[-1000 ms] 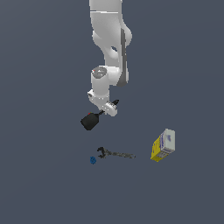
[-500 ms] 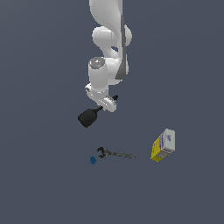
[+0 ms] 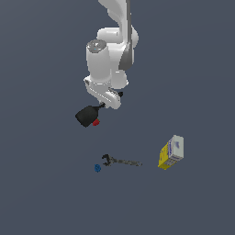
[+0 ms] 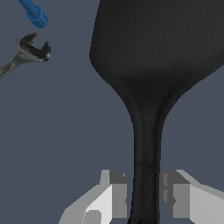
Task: Pick up a designated object from a clutter of objects.
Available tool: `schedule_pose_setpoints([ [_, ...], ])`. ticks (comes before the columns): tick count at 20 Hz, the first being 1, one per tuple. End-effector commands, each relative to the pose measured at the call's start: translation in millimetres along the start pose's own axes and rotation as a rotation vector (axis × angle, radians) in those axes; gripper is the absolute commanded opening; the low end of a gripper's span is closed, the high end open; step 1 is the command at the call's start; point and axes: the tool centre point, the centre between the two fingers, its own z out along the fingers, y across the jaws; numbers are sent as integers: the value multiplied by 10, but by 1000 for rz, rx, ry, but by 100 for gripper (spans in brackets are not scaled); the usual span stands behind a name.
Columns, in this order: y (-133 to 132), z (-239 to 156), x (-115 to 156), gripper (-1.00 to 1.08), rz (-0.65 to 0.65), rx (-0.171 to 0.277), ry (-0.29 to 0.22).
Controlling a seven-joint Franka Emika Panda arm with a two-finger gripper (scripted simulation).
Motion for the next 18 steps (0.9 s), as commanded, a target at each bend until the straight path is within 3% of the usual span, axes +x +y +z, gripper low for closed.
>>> schedule_pose_setpoints([
  [1, 2, -207, 35, -100, 0, 0, 1],
  [18, -17, -1678, 303, -100, 0, 0, 0],
])
